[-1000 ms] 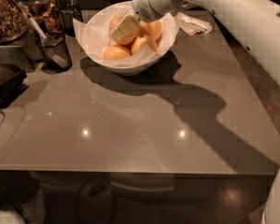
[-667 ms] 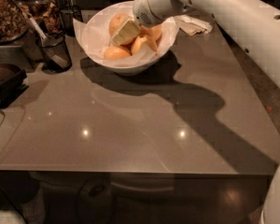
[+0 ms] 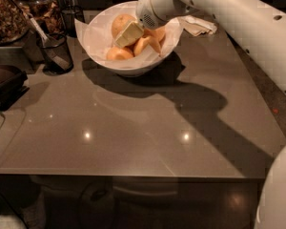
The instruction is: Pick orange from white bowl
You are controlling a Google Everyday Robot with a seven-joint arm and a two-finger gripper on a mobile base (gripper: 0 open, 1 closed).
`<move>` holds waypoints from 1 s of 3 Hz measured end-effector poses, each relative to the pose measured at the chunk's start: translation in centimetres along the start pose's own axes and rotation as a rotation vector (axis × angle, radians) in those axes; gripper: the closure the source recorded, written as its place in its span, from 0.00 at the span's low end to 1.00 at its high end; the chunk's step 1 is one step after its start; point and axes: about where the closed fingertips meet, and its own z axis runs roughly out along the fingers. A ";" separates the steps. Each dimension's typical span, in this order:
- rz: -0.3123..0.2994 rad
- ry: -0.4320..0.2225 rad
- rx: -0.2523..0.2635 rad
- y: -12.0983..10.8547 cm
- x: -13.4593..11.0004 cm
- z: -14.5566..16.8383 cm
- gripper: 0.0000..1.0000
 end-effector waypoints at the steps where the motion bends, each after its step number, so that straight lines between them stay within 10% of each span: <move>1: -0.001 0.016 -0.026 0.4 0.6 1.0 0.19; 3: -0.008 0.041 -0.057 1.2 1.5 2.3 0.38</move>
Offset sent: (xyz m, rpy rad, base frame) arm 0.0050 0.0065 -0.0330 -0.0372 0.0705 0.0241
